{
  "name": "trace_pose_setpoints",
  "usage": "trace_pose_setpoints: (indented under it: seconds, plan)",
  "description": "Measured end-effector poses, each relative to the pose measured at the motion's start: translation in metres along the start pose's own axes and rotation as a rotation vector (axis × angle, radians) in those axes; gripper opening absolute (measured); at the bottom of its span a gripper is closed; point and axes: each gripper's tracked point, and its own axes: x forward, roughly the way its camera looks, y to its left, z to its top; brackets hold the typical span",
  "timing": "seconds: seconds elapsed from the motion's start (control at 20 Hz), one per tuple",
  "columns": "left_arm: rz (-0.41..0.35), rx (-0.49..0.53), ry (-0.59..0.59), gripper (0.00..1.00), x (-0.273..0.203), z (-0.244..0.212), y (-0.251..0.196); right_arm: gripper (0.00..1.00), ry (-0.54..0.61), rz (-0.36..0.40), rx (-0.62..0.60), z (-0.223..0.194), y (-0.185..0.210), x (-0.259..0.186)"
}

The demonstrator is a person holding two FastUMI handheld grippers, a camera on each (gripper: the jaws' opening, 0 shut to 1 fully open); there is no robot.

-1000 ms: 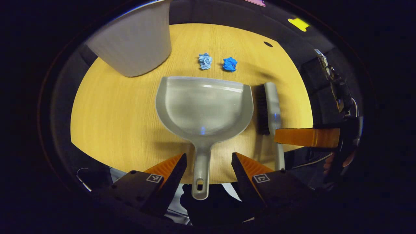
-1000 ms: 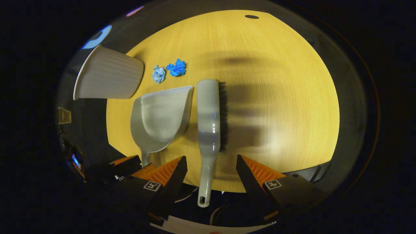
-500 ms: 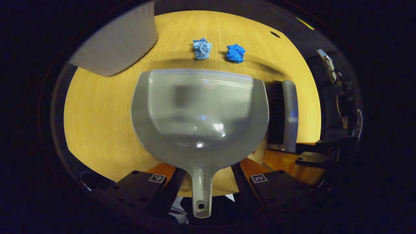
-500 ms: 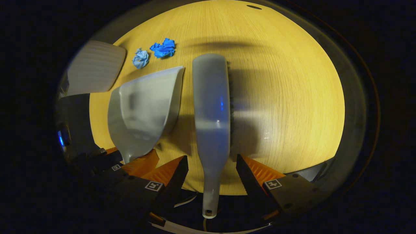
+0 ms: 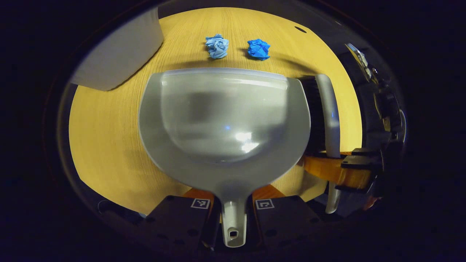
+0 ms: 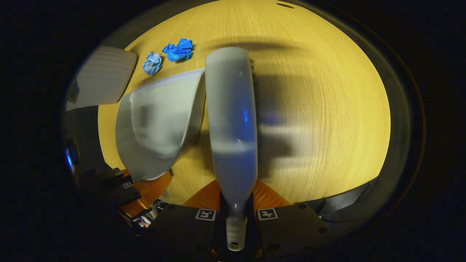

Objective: Pick up the small broom and dustpan from the desktop, sweep the trash into the dustpan with the broom, and then empty the trash into the garbage bin.

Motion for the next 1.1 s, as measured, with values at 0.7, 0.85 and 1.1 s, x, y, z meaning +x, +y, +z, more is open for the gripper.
trace_pose_setpoints:
  seconds: [0.7,0.85,1.1]
  plan:
    - [0.098,0.199,-0.011,0.25,-0.014,-0.033,0.061,0.22,-0.237,-0.257,-0.543,0.206,-0.019,-0.046]
    - [0.068,0.196,-0.001,0.27,-0.008,-0.039,0.064,0.22,-0.220,-0.304,-0.703,0.235,0.008,-0.032]
    - [0.058,0.211,0.002,0.25,-0.005,-0.039,0.065,0.22,-0.182,-0.416,-0.888,0.263,0.023,-0.010]
